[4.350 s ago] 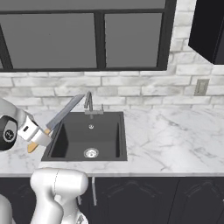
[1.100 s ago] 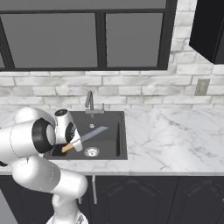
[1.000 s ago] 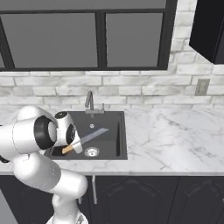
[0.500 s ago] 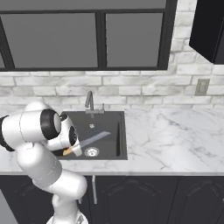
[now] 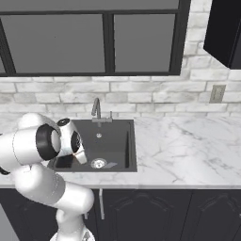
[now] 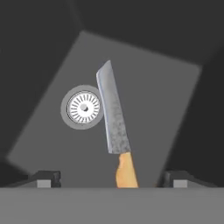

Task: Move the cutting board and knife to the sink. Then move spray from the cabinet to the counter.

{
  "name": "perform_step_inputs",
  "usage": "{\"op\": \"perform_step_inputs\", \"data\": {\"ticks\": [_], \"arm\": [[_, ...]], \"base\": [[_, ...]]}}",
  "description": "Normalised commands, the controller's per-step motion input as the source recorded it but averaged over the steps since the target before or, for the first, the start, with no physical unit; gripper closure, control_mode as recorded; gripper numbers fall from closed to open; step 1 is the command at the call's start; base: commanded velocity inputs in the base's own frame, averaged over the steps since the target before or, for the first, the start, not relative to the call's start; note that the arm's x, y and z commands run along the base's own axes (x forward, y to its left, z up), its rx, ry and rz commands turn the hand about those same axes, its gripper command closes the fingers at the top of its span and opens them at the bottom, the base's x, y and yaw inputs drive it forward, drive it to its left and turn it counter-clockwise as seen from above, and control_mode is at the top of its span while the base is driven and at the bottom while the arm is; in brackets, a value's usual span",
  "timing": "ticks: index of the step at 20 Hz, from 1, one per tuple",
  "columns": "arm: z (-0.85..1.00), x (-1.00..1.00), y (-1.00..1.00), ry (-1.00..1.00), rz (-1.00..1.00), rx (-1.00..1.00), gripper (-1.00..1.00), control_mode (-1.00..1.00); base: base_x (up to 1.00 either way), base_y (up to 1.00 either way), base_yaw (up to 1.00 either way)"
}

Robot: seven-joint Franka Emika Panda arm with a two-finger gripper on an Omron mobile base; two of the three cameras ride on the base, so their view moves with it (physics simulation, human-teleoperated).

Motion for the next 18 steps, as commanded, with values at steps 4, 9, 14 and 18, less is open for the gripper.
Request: {"op": "perform_step_inputs", "data": {"ticks": [4,9,14,18], "arm": [[0.98,-0.55,0.0,-0.12,-0.01,0.0,-1.0,-1.0],[1.0,-0.94,-0.05,-0.13,0.0,0.0,-1.0,-1.0],[1.0,-0.92,-0.06,-0.28,0.0,0.0,-1.0,-1.0],[0.64,-0.67,-0.08,-0.21,0.0,0.0,-1.0,1.0]], "base": [[0.0,0.0,0.0],[0.0,0.0,0.0],[0.0,0.0,0.0],[-0.25,-0.1,-0.05]]}}
